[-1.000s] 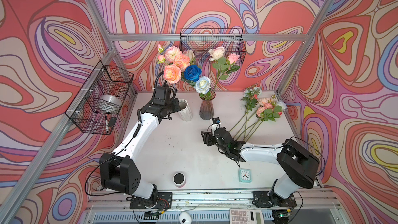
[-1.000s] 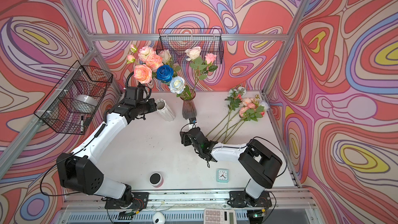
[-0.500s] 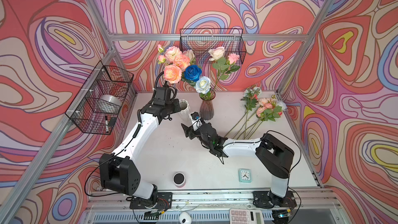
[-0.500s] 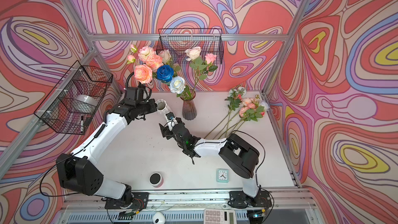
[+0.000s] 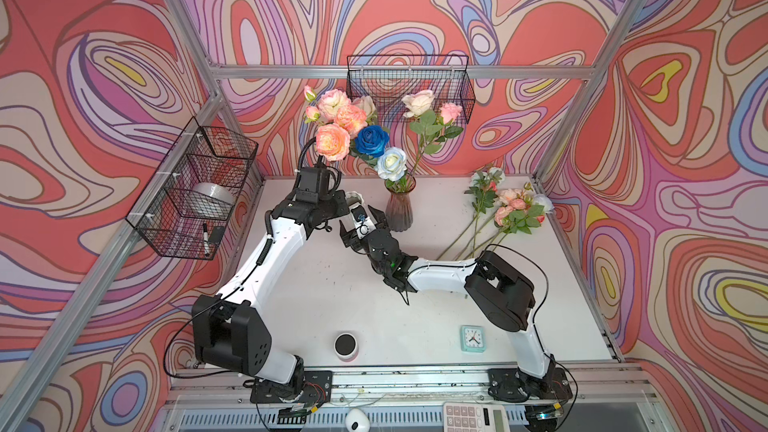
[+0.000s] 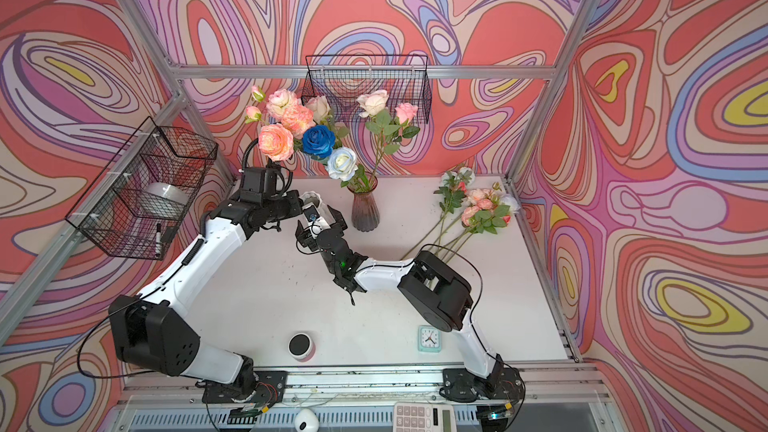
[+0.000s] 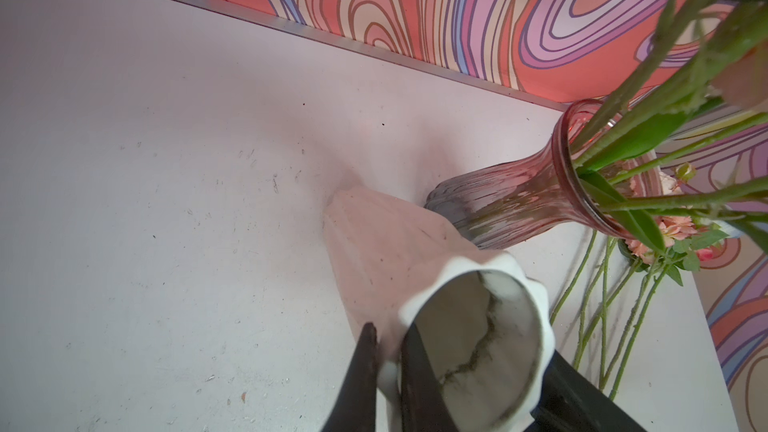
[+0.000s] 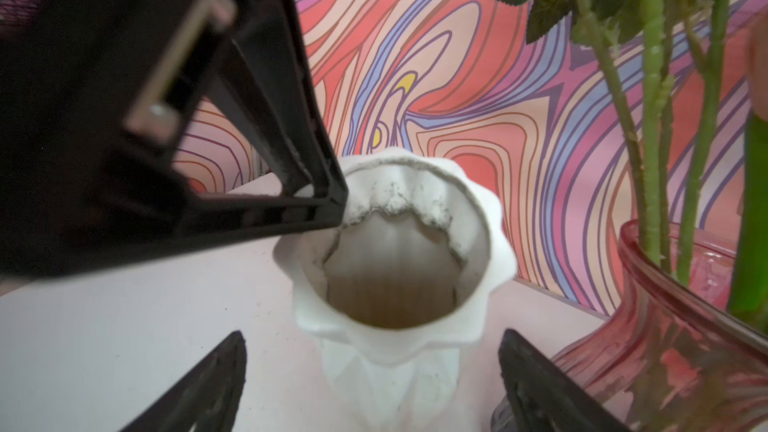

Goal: Arrange the flowers into the vase
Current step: 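Bring the right gripper to the white vase top while the left gripper holds it, then carry the white vase toward the robot with the right gripper while the left gripper withdraws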

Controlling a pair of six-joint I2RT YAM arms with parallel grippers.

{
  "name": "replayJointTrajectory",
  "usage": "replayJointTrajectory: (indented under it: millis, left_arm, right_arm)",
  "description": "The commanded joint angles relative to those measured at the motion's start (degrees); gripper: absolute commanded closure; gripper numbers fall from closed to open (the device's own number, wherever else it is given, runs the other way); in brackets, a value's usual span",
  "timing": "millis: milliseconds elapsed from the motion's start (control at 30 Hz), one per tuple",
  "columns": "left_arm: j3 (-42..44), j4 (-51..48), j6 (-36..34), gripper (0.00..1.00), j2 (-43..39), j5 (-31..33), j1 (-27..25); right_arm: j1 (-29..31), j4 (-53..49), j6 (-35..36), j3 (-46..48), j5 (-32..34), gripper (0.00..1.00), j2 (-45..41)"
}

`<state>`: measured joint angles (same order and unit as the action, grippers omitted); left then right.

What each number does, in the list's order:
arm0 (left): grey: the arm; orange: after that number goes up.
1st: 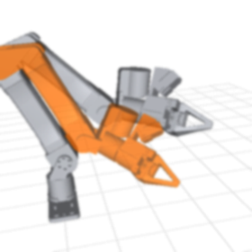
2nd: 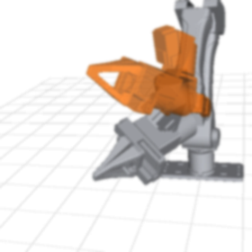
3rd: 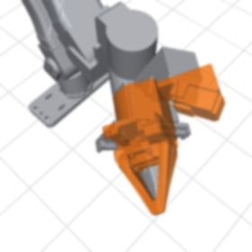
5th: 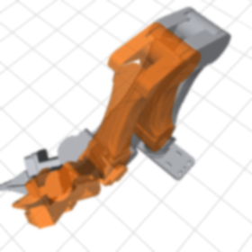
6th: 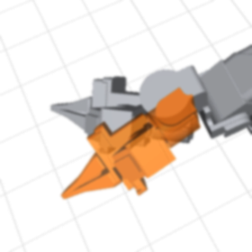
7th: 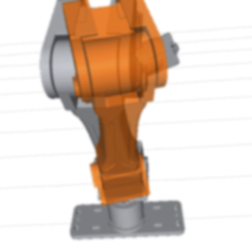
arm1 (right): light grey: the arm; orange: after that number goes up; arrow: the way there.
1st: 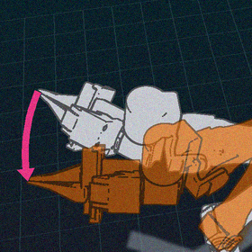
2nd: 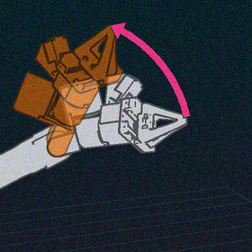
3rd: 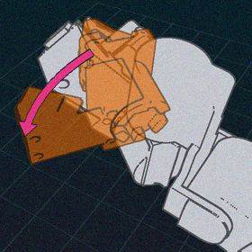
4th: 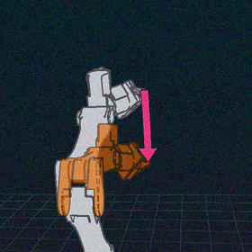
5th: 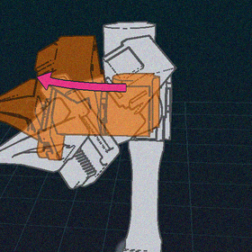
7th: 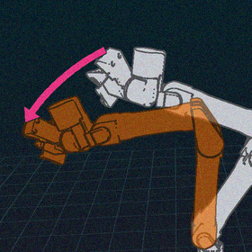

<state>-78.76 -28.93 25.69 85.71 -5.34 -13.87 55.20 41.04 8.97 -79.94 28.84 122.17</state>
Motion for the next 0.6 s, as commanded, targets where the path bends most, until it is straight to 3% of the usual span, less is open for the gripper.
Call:
replayJointTrajectory:
  millis: [0, 300, 567]
  left_arm:
    - [-0.5, -3.6, -0.5, 1.0, 1.7, -0.6, -0.3]
    - [-0.7, -3.5, -0.6, 1.0, 1.9, -0.8, -0.4]
    - [-0.8, -3.1, 0.2, 1.0, 1.6, -2.1, -0.4]
  right_arm:
    - [-0.1, 1.9, 4.4, -2.7, 3.4, 0.02, 2.4]
    - [-0.8, 0.7, 5.2, -7.0, -0.2, 0.11, 4.1]
    - [-0.8, -0.4, 5.4, -7.0, -1.6, 0.37, 3.3]
